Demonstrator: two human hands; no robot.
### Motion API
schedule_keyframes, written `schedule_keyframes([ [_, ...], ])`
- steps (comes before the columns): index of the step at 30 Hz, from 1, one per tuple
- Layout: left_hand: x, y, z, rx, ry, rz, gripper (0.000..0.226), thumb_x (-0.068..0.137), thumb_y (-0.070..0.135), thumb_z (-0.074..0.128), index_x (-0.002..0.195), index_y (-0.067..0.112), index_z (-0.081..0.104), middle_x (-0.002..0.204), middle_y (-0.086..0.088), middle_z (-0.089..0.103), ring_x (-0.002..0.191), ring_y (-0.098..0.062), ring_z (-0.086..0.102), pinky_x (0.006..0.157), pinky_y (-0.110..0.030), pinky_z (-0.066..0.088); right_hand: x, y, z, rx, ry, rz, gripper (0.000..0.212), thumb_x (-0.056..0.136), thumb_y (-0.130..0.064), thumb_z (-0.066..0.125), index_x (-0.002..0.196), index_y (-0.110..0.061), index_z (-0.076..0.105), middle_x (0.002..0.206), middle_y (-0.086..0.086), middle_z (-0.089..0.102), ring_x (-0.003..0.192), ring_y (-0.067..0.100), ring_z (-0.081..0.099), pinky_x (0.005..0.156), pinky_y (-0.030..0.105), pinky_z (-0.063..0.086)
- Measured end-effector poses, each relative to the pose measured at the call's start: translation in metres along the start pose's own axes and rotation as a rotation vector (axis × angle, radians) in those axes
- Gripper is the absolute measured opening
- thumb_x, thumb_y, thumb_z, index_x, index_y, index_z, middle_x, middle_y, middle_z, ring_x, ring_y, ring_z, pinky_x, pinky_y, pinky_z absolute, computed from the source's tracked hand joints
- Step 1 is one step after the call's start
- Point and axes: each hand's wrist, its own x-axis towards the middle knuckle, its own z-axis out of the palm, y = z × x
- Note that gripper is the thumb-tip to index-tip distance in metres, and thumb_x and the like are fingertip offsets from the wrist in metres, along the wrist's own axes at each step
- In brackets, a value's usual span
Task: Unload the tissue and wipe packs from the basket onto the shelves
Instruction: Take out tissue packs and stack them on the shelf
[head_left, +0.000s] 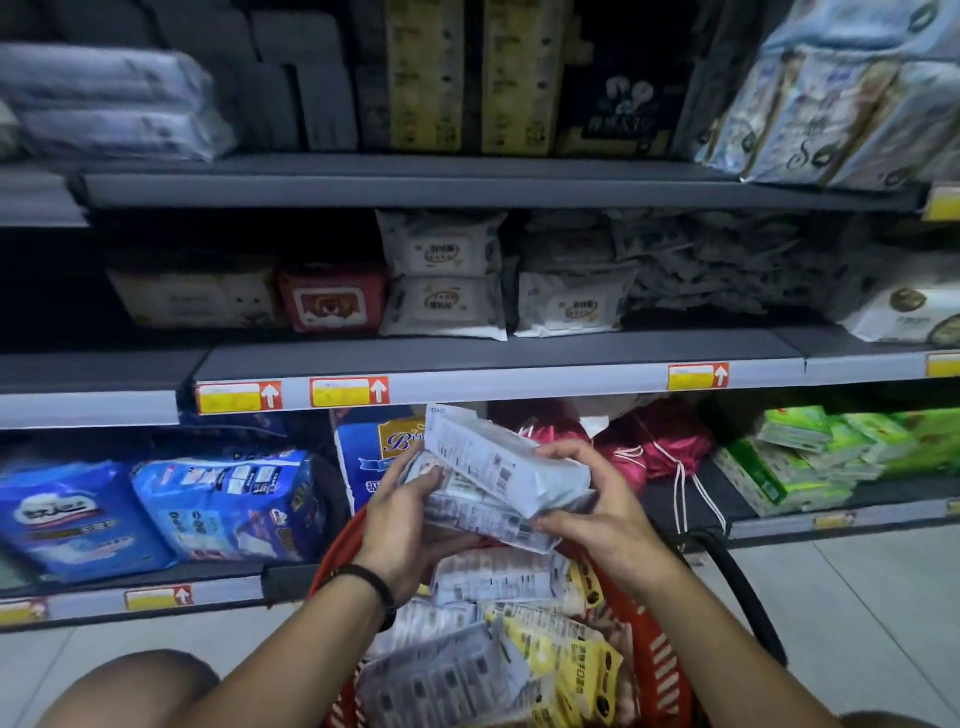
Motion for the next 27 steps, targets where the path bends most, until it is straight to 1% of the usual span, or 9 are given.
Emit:
schedule_keyframes([
  [2, 0.0, 0.003, -0.001, -0.038, 0.029, 0.028, 0.04, 0.104, 0.012, 0.059, 0.138, 0.034, 0.063, 0.125, -0.016, 0.075, 0.108, -0.045, 0.073, 0.07, -0.053, 0.064, 0.003, -0.008, -0.001, -0.052, -0.091, 0.001, 0.069, 0.071, 0.011, 0.089, 0.128, -0.014, 0.062, 0.127, 0.004, 0.072, 0.115, 0.028, 0.072, 0.099, 0.051, 0.06],
  [6, -0.002, 0.014, 0.001, -0.084, 0.069, 0.103, 0.037, 0.102, 0.012, 0.062, 0.129, 0.037, 0.069, 0.126, -0.01, 0.075, 0.108, -0.042, 0.075, 0.069, -0.054, 0.064, 0.012, -0.017, 0.01, -0.114, -0.226, 0.002, 0.09, 0.071, 0.003, 0.094, 0.145, -0.027, 0.053, 0.137, -0.001, 0.067, 0.119, 0.013, 0.07, 0.095, 0.022, 0.056],
  [10, -0.004, 0.02, -0.003, -0.082, 0.174, 0.209, 0.042, 0.097, 0.014, 0.068, 0.126, 0.046, 0.071, 0.123, -0.004, 0.077, 0.102, -0.037, 0.078, 0.081, -0.06, 0.064, 0.029, -0.009, 0.043, -0.163, -0.055, -0.069, 0.104, 0.052, -0.037, 0.106, 0.141, -0.043, 0.053, 0.144, -0.001, 0.061, 0.125, 0.017, 0.068, 0.103, 0.042, 0.058],
  [13, -0.009, 0.028, -0.005, -0.063, 0.242, 0.29, 0.045, 0.094, 0.017, 0.07, 0.122, 0.052, 0.071, 0.132, -0.001, 0.072, 0.11, -0.034, 0.075, 0.09, -0.062, 0.061, 0.038, -0.007, 0.055, -0.099, 0.036, -0.131, 0.086, 0.055, -0.029, 0.096, 0.131, -0.036, 0.057, 0.129, -0.003, 0.072, 0.115, 0.016, 0.073, 0.095, 0.042, 0.062],
  [17, -0.016, 0.049, -0.004, -0.166, 0.197, 0.26, 0.043, 0.101, 0.011, 0.063, 0.124, 0.046, 0.071, 0.128, -0.005, 0.072, 0.105, -0.044, 0.075, 0.069, -0.053, 0.065, 0.042, -0.024, 0.044, -0.101, 0.006, -0.205, 0.08, 0.06, -0.013, 0.087, 0.132, -0.027, 0.053, 0.119, -0.015, 0.073, 0.109, 0.008, 0.072, 0.085, 0.022, 0.055],
  [19, -0.021, 0.062, -0.004, -0.201, 0.163, 0.27, 0.035, 0.103, 0.02, 0.062, 0.123, 0.047, 0.07, 0.132, -0.007, 0.07, 0.103, -0.046, 0.075, 0.068, -0.051, 0.064, 0.043, -0.039, 0.033, -0.086, -0.043, -0.224, 0.081, 0.061, -0.015, 0.088, 0.133, -0.026, 0.053, 0.124, -0.004, 0.071, 0.109, 0.013, 0.072, 0.086, 0.027, 0.055],
  [21, -0.031, 0.076, -0.002, -0.2, 0.127, 0.274, 0.025, 0.102, 0.045, 0.063, 0.126, 0.045, 0.068, 0.137, -0.01, 0.067, 0.105, -0.046, 0.074, 0.07, -0.052, 0.064, 0.043, -0.058, 0.026, -0.073, -0.121, -0.238, 0.081, 0.061, -0.019, 0.087, 0.134, -0.026, 0.054, 0.129, 0.01, 0.066, 0.111, 0.022, 0.069, 0.086, 0.037, 0.052],
  [23, -0.039, 0.089, -0.001, -0.172, 0.087, 0.292, 0.05, 0.088, 0.065, 0.066, 0.129, 0.037, 0.066, 0.137, -0.016, 0.064, 0.106, -0.044, 0.073, 0.069, -0.051, 0.064, 0.043, -0.079, 0.024, -0.122, -0.209, -0.227, 0.082, 0.061, -0.018, 0.087, 0.135, -0.026, 0.053, 0.127, 0.009, 0.066, 0.111, 0.022, 0.067, 0.086, 0.039, 0.048],
  [27, -0.056, 0.117, -0.001, -0.155, 0.035, 0.312, 0.067, 0.074, 0.064, 0.076, 0.129, 0.028, 0.063, 0.132, -0.019, 0.067, 0.108, -0.047, 0.072, 0.068, -0.05, 0.063, 0.051, -0.124, 0.03, -0.239, -0.289, -0.234, 0.083, 0.062, -0.02, 0.088, 0.138, -0.021, 0.053, 0.131, 0.002, 0.067, 0.116, 0.019, 0.065, 0.09, 0.042, 0.047],
])
